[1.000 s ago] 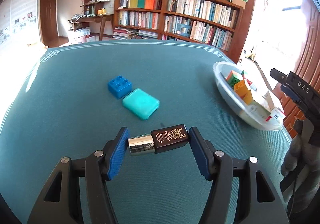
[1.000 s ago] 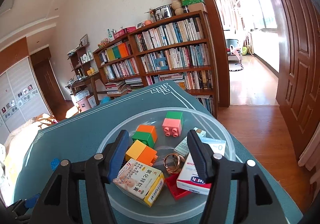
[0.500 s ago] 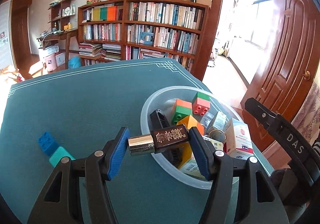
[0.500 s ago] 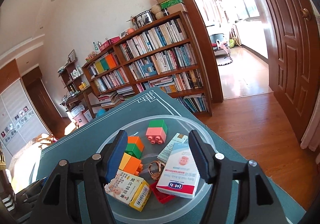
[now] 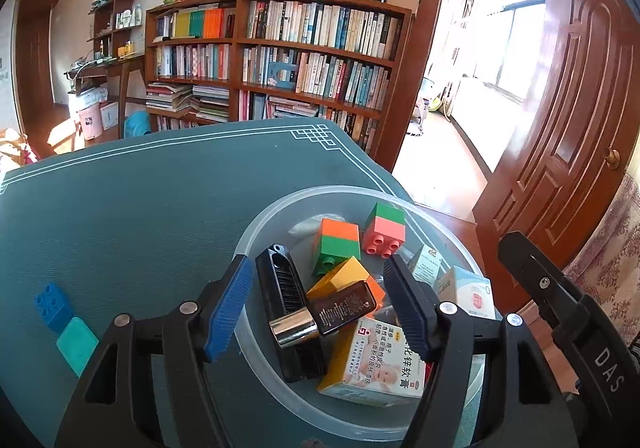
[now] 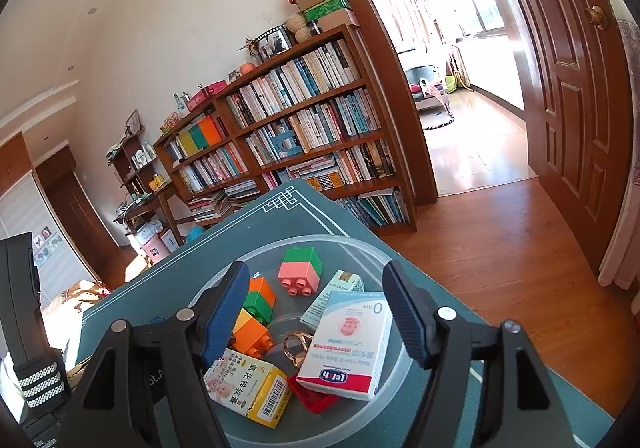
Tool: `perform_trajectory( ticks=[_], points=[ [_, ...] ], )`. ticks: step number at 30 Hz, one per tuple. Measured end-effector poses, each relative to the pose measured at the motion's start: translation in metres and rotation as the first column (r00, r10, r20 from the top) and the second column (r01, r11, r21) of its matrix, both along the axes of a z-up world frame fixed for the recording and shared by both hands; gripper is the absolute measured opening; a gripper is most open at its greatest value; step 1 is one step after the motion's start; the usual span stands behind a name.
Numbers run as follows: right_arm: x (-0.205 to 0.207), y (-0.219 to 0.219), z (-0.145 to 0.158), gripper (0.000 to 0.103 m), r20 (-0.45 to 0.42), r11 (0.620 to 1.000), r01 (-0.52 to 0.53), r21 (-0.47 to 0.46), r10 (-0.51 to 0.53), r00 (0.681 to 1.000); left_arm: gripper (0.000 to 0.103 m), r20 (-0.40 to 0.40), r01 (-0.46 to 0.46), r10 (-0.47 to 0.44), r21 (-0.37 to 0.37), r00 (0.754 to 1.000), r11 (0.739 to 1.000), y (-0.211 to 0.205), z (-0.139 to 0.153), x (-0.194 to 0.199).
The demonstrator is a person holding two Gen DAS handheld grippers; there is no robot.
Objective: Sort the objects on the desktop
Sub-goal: 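Lower the black-silver bottle into the bowl and open the left tool, then grasp the blue brick with the left tool while the right tool approaches the teal case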
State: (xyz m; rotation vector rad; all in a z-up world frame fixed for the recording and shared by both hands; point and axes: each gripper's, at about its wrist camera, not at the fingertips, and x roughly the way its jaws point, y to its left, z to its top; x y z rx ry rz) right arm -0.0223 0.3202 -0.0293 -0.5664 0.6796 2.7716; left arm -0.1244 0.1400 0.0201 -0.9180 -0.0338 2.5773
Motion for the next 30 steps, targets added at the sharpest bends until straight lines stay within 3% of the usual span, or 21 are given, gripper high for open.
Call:
perform_trajectory(
  ticks=[7,13,22,30],
  points=[
    [-0.003,0.001,-0.006,0.074,0.014,1.000,-0.004,-0.009,0.004,1.000,0.072,-0.021,-0.066,0.065,-0.031,0.998,0.997,-0.017,0.001,0.001],
    [-0.004,-0.006,-0.008,0.074,0.012,0.999,-0.027,0.018,0.026,1.000,0.072,-0.046,-0.114,0.110,-0.093,0.993,0.989,-0.032,-0.001,0.005],
    [-0.004,-0.022,-0.011,0.075,0.013,0.996,-0.065,0.068,0.064,0.998,0.072,-0.057,-0.171,0.165,-0.118,0.985,0.978,-0.061,-0.003,0.008],
    [0.000,-0.040,-0.013,0.075,0.010,0.988,-0.086,0.130,0.085,0.996,0.072,-0.025,-0.267,0.266,-0.081,0.964,0.960,-0.117,-0.003,0.000]
  ],
)
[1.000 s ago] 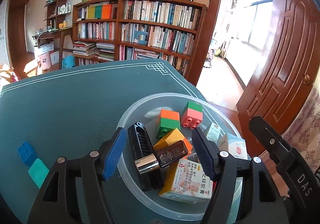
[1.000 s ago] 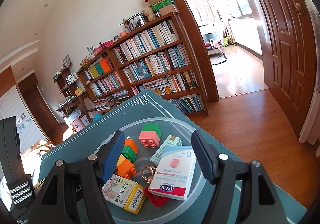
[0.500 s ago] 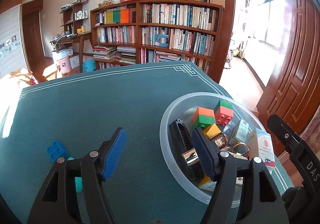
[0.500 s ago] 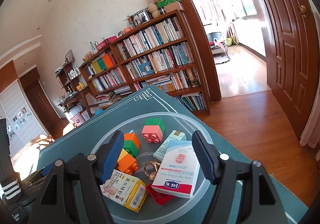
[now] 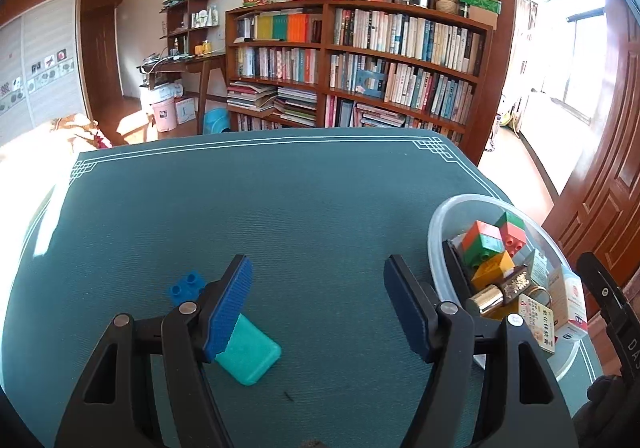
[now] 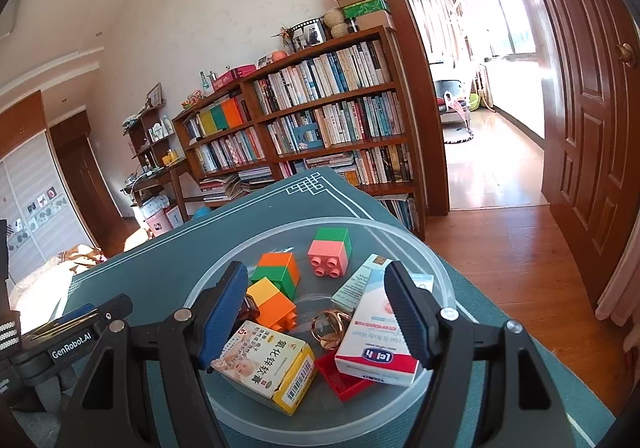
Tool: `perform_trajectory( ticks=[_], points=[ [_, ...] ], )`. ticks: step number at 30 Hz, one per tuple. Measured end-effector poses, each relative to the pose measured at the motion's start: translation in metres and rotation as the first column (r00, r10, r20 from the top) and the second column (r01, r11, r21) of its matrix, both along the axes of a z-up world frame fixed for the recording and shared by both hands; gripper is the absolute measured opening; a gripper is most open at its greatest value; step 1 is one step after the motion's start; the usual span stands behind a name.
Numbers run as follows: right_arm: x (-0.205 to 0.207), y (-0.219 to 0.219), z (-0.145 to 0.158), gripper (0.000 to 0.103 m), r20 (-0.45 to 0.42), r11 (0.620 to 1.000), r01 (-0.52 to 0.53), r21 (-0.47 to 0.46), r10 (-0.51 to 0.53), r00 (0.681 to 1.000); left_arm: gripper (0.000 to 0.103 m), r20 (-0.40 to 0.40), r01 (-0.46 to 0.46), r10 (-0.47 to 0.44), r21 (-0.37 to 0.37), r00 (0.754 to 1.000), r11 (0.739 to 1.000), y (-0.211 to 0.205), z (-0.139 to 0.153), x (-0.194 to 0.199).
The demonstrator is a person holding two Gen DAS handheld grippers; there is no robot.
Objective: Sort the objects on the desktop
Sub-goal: 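Grasp the blue brick with the left tool while the right tool approaches the teal case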
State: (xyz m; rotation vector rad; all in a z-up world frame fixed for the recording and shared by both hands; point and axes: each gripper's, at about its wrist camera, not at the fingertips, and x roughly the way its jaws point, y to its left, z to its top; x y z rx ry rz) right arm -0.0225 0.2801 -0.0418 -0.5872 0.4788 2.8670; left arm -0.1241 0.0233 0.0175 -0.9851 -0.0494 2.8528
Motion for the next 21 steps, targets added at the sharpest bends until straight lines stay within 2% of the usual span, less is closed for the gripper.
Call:
perform_trajectory(
  ticks=[9,14,21],
  points=[
    [0.005,-0.030,-0.003,0.075,-0.008,0.995,-0.059,0.083,0.060,0.998,0.072,0.065,-0.186,0.180,0.094,0.981,0.978,-0.076,-0.009,-0.017],
    [0.004,-0.050,-0.006,0.075,0.000,0.986,-0.106,0.126,0.106,0.994,0.072,0.092,-0.211,0.202,0.101,0.975,0.972,-0.089,-0.020,-0.021],
    [0.012,-0.086,-0.010,0.076,-0.003,0.958,-0.206,0.199,0.210,0.978,0.072,0.138,-0.183,0.168,0.106,0.976,0.977,-0.084,-0.037,-0.026]
  ],
)
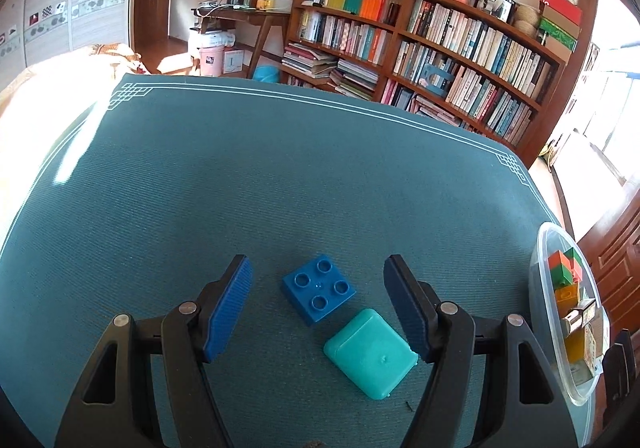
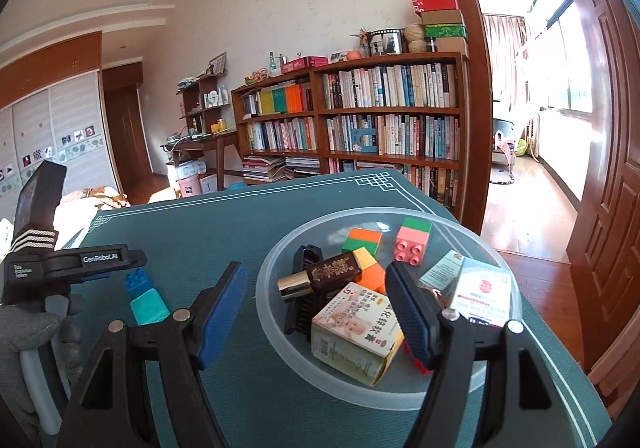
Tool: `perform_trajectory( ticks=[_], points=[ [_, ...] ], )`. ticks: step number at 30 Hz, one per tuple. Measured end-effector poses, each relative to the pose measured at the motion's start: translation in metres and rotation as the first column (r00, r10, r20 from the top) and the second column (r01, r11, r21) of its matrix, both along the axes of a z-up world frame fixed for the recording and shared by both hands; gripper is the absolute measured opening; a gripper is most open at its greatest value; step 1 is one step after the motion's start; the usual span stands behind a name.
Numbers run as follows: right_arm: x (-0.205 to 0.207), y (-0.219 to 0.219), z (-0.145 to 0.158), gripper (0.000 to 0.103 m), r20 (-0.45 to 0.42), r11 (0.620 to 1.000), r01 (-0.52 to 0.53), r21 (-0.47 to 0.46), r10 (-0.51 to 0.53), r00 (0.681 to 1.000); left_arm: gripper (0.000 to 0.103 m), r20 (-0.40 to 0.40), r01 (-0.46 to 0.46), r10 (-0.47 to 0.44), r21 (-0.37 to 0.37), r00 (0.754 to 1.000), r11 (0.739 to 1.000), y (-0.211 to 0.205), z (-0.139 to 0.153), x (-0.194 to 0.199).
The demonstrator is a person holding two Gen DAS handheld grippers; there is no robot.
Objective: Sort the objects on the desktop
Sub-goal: 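Grasp the blue brick with the left tool while the right tool approaches the teal case, then grasp the teal Glide floss case with the right tool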
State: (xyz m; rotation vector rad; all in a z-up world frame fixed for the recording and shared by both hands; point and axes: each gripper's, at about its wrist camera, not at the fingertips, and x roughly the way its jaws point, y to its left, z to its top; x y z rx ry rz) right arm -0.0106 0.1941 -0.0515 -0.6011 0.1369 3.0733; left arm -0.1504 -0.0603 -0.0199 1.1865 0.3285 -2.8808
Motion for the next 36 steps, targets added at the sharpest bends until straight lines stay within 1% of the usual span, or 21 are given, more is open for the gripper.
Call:
perform_trajectory(
  ticks=[4,8,11,12,13,14,15,17,19,21,23,26,29,31,32,36],
  points=[
    [0.004,-0.023,-0.006,0.078,0.012,0.995,-0.092,0.038,0.092,0.996,0.072,0.016,-0.009,0.009,-0.013,1.000,1.000,0.002,-0.011,-0.003],
    [0.002,-0.039,-0.016,0.078,0.065,0.983,-0.182,0.029,0.180,0.982,0.072,0.043,-0.018,0.019,-0.023,0.999,1.000,0.000,-0.022,-0.005],
    [0.005,-0.051,-0.022,0.078,0.080,0.971,-0.233,0.056,0.228,0.970,0.071,0.030,-0.023,0.024,-0.028,0.999,0.999,-0.003,-0.026,-0.004],
    [0.007,-0.054,-0.023,0.078,0.084,0.966,-0.251,0.063,0.246,0.966,0.067,0.025,-0.026,0.027,-0.036,0.999,0.999,-0.003,-0.026,-0.004],
    [0.007,-0.057,-0.025,0.078,0.091,0.961,-0.269,0.067,0.262,0.961,0.056,0.017,-0.029,0.030,-0.043,0.999,0.999,-0.003,-0.026,-0.003],
    [0.005,-0.059,-0.025,0.078,0.100,0.956,-0.286,0.068,0.279,0.955,0.049,0.014,-0.035,0.036,-0.053,0.999,0.998,-0.004,-0.027,-0.003],
    [0.005,-0.061,-0.027,0.078,0.110,0.951,-0.302,0.066,0.294,0.950,0.047,0.011,-0.037,0.038,-0.051,0.999,0.998,-0.005,-0.027,-0.002],
    [0.002,-0.063,-0.031,0.078,0.133,0.942,-0.331,0.051,0.322,0.937,0.047,0.007,-0.030,0.031,-0.043,1.000,0.999,-0.007,-0.027,-0.001],
    [0.000,-0.064,-0.034,0.078,0.158,0.935,-0.354,0.026,0.346,0.925,0.047,0.003,-0.030,0.030,-0.052,1.000,0.998,-0.009,-0.027,0.000],
    [-0.004,-0.066,-0.038,0.078,0.193,0.924,-0.382,-0.014,0.377,0.906,0.047,-0.004,-0.040,0.040,-0.063,0.999,0.997,-0.011,-0.025,0.000],
    [-0.009,-0.070,-0.042,0.078,0.227,0.913,-0.406,-0.033,0.403,0.887,0.047,-0.016,-0.056,0.055,-0.076,0.998,0.996,-0.015,-0.021,0.002],
    [-0.019,-0.084,-0.046,0.078,0.277,0.881,-0.472,-0.036,0.463,0.842,0.047,-0.027,-0.078,0.076,-0.074,0.997,0.994,-0.024,-0.017,0.005],
    [-0.034,-0.102,-0.052,0.078,0.331,0.857,-0.515,-0.030,0.495,0.804,0.047,-0.028,-0.090,0.088,-0.067,0.996,0.994,-0.030,-0.015,0.005],
    [-0.046,-0.112,-0.054,0.077,0.354,0.849,-0.527,-0.026,0.501,0.790,0.047,-0.026,-0.093,0.091,-0.059,0.995,0.994,-0.033,-0.015,0.005],
    [-0.053,-0.116,-0.053,0.073,0.363,0.846,-0.532,-0.025,0.504,0.784,0.047,-0.025,-0.095,0.093,-0.056,0.995,0.994,-0.034,-0.016,0.004],
    [-0.078,-0.131,-0.054,0.064,0.391,0.855,-0.519,-0.001,0.478,0.787,0.047,-0.023,-0.108,0.107,-0.047,0.994,0.993,-0.039,-0.016,0.003]
  ],
)
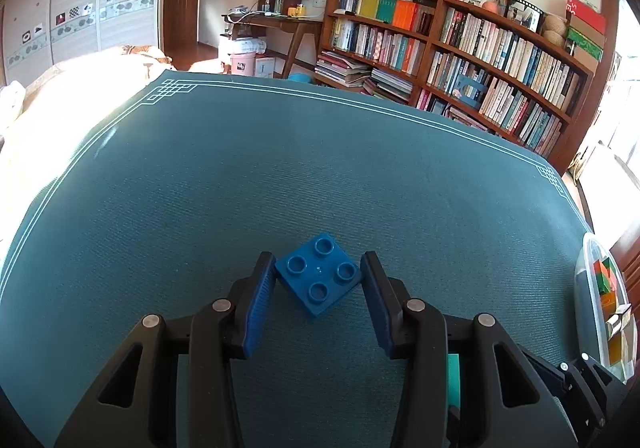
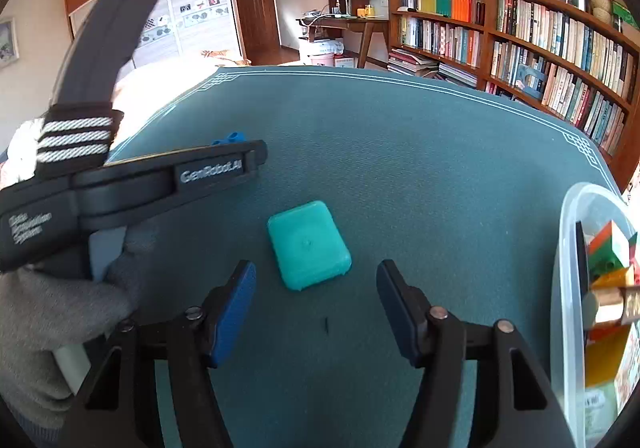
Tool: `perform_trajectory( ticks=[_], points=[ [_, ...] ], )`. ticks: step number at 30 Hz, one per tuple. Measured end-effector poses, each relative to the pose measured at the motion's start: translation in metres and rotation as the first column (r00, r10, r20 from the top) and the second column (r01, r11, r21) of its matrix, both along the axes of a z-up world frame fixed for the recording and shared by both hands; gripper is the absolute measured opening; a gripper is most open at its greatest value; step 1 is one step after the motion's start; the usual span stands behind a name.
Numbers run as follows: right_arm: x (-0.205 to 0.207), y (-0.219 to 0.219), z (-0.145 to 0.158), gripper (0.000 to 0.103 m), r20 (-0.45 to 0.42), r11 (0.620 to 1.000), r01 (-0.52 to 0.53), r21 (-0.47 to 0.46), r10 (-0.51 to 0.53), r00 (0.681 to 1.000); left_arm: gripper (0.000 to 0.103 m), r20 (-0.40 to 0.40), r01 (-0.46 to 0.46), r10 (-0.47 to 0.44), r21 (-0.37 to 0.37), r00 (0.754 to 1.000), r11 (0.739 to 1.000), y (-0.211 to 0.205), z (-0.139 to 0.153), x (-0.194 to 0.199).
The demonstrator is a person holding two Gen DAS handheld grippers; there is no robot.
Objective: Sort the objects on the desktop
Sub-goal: 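Grasp the teal Glide floss case with the right tool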
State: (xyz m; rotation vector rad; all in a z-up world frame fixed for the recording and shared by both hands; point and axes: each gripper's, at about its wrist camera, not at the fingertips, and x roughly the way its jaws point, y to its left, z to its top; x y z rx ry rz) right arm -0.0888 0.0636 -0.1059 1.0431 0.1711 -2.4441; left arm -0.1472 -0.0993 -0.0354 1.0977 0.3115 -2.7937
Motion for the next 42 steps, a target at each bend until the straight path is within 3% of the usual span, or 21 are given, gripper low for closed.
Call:
perform_trajectory(
  ticks=[3,8,9,14,23,26,30,33,37,39,42],
  points=[
    [-0.016,-0.007,-0.005,0.061,0.045,1.000,-0.012,0.013,0.012,0.999,0.047,0.005,-0.010,0.010,0.016,1.000,1.000,-0.005,-0.001,0.001],
    [-0.013,-0.023,-0.006,0.057,0.003,0.993,-0.011,0.115,0.011,1.000,0.047,0.014,-0.016,0.016,0.026,1.000,1.000,-0.007,-0.003,0.000],
    [-0.011,-0.024,-0.006,0.051,-0.006,0.992,-0.014,0.125,0.015,1.000,0.047,0.014,-0.016,0.016,0.026,1.000,1.000,-0.008,-0.003,0.001],
    [-0.004,-0.023,-0.005,0.050,-0.012,0.991,0.003,0.133,-0.001,1.000,0.047,0.013,-0.010,0.010,0.029,1.000,1.000,-0.006,-0.002,0.001],
    [0.016,0.012,0.021,0.047,-0.034,0.997,0.077,0.001,-0.077,0.996,0.047,-0.009,0.039,-0.038,0.015,0.999,0.999,0.011,0.010,0.003],
    [0.019,0.036,0.037,0.038,-0.054,0.990,0.139,-0.039,-0.141,0.989,0.047,-0.019,0.044,-0.044,0.012,0.999,0.999,0.014,0.015,0.004],
    [0.018,0.070,0.054,0.038,-0.076,0.971,0.216,-0.098,-0.224,0.972,0.047,-0.030,0.056,-0.056,0.010,0.998,0.998,0.018,0.019,0.006],
    [0.019,0.088,0.058,0.038,-0.053,0.963,0.219,-0.156,-0.229,0.972,0.047,-0.032,0.064,-0.064,0.009,0.997,0.998,0.022,0.020,0.007],
    [0.016,0.090,0.053,0.042,0.007,0.959,0.177,-0.221,-0.180,0.984,0.047,-0.034,0.071,-0.070,0.007,0.997,0.997,0.026,0.021,0.006],
    [0.015,0.082,0.047,0.056,0.015,0.966,0.169,-0.197,-0.170,0.985,0.047,-0.036,0.072,-0.072,0.010,0.997,0.997,0.026,0.021,0.007],
    [0.015,0.069,0.035,0.064,0.015,0.977,0.172,-0.128,-0.171,0.985,0.047,-0.036,0.068,-0.068,0.020,0.997,0.997,0.023,0.020,0.007]
  ],
)
